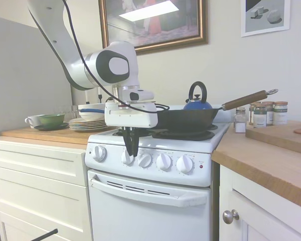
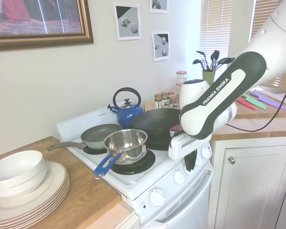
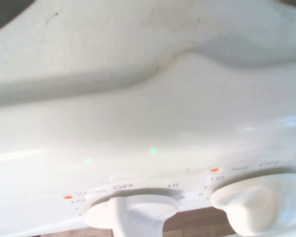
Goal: Turn on the stove on the top left
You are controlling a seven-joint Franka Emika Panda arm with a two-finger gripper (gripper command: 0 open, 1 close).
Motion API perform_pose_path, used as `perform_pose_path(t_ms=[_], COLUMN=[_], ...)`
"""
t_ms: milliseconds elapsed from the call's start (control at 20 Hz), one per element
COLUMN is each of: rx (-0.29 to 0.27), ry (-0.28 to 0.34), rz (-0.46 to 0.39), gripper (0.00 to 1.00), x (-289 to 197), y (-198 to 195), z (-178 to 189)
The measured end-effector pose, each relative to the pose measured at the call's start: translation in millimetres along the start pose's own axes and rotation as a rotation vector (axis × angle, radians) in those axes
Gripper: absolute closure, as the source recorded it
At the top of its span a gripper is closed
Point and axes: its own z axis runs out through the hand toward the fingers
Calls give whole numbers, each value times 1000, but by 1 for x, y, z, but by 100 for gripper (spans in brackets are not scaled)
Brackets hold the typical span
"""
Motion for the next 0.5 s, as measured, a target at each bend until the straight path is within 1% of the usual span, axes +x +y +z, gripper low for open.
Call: perform_pose_path(t_ms=[500], rx=[4], ry=[-2], rz=[1], gripper=[0], x=[-3], y=[3], z=[-7])
